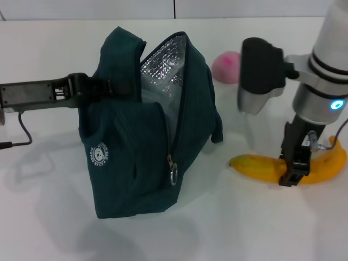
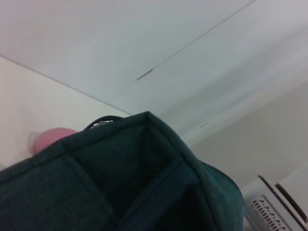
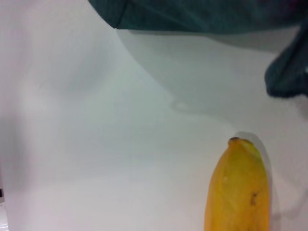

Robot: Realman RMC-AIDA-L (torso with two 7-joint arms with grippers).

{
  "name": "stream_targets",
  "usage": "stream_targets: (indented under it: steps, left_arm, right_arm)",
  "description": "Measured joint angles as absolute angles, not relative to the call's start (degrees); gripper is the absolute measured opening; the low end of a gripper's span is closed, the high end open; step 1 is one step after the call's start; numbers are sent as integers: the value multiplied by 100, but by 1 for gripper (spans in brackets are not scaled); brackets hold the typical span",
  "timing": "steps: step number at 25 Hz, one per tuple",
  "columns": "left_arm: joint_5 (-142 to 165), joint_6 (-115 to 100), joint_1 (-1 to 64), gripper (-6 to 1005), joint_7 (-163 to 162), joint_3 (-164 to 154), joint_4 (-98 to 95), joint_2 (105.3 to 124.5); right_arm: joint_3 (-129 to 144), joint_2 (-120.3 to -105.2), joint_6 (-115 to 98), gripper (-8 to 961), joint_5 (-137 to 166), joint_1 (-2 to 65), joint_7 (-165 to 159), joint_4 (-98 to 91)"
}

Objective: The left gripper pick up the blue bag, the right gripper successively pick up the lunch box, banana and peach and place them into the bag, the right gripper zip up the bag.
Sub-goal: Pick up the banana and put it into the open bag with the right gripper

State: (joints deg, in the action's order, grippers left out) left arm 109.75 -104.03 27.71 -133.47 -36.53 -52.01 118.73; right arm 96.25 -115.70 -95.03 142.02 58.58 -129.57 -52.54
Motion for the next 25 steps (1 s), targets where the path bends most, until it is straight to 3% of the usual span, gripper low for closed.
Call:
stream_targets:
  steps: [12, 25]
  left_arm:
    - [10824, -10416, 2704, 30, -13315, -3648, -5213, 11838]
    - [10818, -10415, 2707, 29, -13315, -3656, -5202, 11839]
  right_arm:
    - [8458, -11532, -9793, 414, 14750, 5655, -13085, -5264]
    - [5249, -11335, -10408, 415, 13315, 5304, -12951, -6543]
